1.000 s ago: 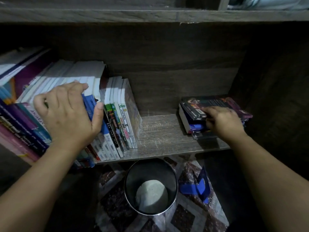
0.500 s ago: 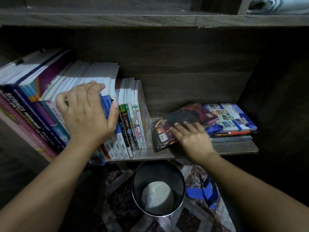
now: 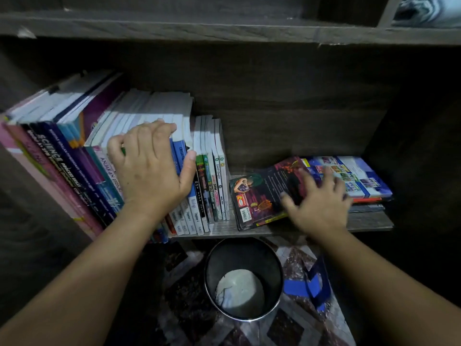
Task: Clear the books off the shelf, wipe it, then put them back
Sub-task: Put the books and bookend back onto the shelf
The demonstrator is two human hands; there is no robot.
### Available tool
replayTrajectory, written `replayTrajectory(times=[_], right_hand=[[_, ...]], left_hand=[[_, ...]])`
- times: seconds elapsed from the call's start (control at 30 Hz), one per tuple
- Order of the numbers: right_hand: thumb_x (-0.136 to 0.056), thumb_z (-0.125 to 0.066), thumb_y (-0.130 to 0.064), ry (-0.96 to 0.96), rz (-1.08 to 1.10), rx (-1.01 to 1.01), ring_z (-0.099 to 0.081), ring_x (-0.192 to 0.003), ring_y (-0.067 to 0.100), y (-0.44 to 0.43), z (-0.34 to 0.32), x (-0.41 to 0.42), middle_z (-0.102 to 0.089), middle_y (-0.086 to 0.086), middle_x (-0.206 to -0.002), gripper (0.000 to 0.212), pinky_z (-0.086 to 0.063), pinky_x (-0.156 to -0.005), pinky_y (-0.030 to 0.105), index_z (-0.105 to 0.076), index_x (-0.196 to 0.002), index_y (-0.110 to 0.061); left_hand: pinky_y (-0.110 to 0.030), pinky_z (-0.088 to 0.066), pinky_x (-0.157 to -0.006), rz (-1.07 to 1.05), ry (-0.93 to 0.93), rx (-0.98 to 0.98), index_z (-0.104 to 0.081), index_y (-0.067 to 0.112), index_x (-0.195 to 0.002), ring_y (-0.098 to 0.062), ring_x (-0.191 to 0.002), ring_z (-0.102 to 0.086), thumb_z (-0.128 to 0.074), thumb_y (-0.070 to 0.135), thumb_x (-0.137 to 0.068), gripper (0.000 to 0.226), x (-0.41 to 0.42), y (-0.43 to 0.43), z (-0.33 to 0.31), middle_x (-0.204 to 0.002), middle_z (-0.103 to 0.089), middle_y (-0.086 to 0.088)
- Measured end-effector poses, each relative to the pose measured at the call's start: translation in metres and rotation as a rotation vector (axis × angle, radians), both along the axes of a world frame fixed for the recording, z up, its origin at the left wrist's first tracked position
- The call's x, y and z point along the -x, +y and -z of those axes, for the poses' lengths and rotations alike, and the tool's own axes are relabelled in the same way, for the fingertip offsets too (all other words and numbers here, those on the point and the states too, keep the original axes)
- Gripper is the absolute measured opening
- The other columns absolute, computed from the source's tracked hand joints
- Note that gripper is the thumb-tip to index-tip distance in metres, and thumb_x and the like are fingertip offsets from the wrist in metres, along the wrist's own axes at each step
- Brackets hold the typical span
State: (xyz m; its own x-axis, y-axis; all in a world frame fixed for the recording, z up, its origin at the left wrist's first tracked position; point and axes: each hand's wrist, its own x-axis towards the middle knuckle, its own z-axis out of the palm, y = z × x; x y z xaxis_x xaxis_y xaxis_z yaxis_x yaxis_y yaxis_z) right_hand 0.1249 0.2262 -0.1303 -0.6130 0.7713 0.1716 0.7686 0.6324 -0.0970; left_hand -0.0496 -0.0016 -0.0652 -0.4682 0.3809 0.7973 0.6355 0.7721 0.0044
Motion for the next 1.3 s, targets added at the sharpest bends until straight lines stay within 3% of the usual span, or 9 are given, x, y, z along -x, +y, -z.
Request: replayTrajectory(times=[0.2,0.3,0.43,0.53,0.63,0.77,0.9,1.13,1.3], right_hand=[[-0.090,-0.064,-0.034,0.384,0.250,0.553,-0.053,-0.110,0.035,0.021,0.000,0.018,-0.041,0.019,-0.134,0.056,-0.047,-0.087,0.039,-0.040,-0.139,-0.022],[-0.078,-0.074,-0.034,0.596,0.206,0.481,-0.058,-0.104,0.030,0.017,-0.007,0.032,-0.062,0.013,-0.116,0.049,-0.049,-0.090,0.037,-0.058,-0.122,-0.018],[-0.080,-0.073,-0.025,0.769,-0.062,0.340,-0.050,-0.109,0.019,-0.016,-0.029,0.046,-0.053,0.008,-0.121,0.061,-0.035,-0.093,0.022,-0.050,-0.137,-0.021],[-0.084,-0.072,-0.031,0.674,-0.315,0.387,-0.040,-0.106,0.009,-0.043,-0.045,0.052,-0.042,0.005,-0.128,0.072,-0.030,-0.093,0.021,-0.036,-0.146,-0.030],[-0.081,-0.073,-0.036,0.537,-0.523,0.578,-0.047,-0.121,0.016,-0.061,-0.046,0.056,-0.037,0.001,-0.146,0.092,-0.038,-0.101,0.030,-0.013,-0.150,-0.042],[-0.082,-0.072,-0.035,0.232,-0.560,0.658,-0.050,-0.127,0.024,-0.064,-0.022,0.061,-0.040,0.004,-0.149,0.113,-0.041,-0.106,0.045,0.020,-0.144,-0.051],[-0.082,-0.071,-0.031,0.181,-0.536,0.683,-0.056,-0.120,0.026,-0.060,-0.004,0.068,-0.049,0.005,-0.143,0.105,-0.039,-0.106,0.053,0.011,-0.142,-0.059],[-0.088,-0.064,-0.029,0.261,-0.484,0.616,-0.056,-0.116,0.018,-0.058,0.009,0.079,-0.057,0.001,-0.135,0.091,-0.039,-0.103,0.040,0.002,-0.146,-0.055],[-0.087,-0.067,-0.030,0.201,-0.510,0.647,-0.050,-0.126,0.022,-0.051,0.005,0.079,-0.051,0.002,-0.141,0.097,-0.034,-0.108,0.043,0.006,-0.148,-0.050]], left_hand=[[-0.043,-0.024,-0.092,0.010,-0.022,0.016,-0.050,0.009,-0.123,-0.030,-0.108,-0.048,-0.035,0.050,-0.092,0.054,-0.002,-0.002,-0.002,-0.120,-0.055,-0.012],[-0.043,-0.025,-0.091,0.012,-0.023,0.027,-0.051,0.008,-0.124,-0.029,-0.109,-0.048,-0.035,0.051,-0.093,0.055,-0.003,-0.003,-0.002,-0.121,-0.055,-0.011],[-0.043,-0.025,-0.091,0.006,-0.010,0.033,-0.051,0.009,-0.123,-0.028,-0.108,-0.048,-0.036,0.050,-0.093,0.053,-0.002,-0.003,-0.002,-0.121,-0.055,-0.011],[-0.043,-0.025,-0.091,0.015,-0.015,0.029,-0.051,0.009,-0.124,-0.028,-0.109,-0.048,-0.034,0.049,-0.095,0.052,-0.002,-0.003,-0.002,-0.122,-0.055,-0.011],[-0.043,-0.025,-0.091,0.026,-0.013,0.037,-0.051,0.009,-0.125,-0.029,-0.110,-0.048,-0.032,0.048,-0.096,0.052,-0.001,-0.005,-0.002,-0.124,-0.055,-0.011],[-0.043,-0.024,-0.091,0.039,-0.004,0.041,-0.051,0.008,-0.126,-0.028,-0.112,-0.048,-0.032,0.047,-0.096,0.053,-0.001,-0.007,-0.002,-0.124,-0.055,-0.011],[-0.042,-0.024,-0.091,0.044,-0.004,0.041,-0.051,0.008,-0.127,-0.028,-0.112,-0.048,-0.032,0.047,-0.096,0.053,-0.002,-0.008,-0.002,-0.125,-0.054,-0.011],[-0.042,-0.023,-0.092,0.025,-0.002,0.033,-0.050,0.009,-0.127,-0.028,-0.113,-0.047,-0.037,0.045,-0.095,0.050,-0.002,-0.005,-0.001,-0.125,-0.054,-0.011],[-0.042,-0.023,-0.092,0.023,0.006,0.028,-0.051,0.009,-0.126,-0.028,-0.112,-0.048,-0.036,0.045,-0.095,0.050,-0.001,-0.005,-0.001,-0.124,-0.055,-0.011]])
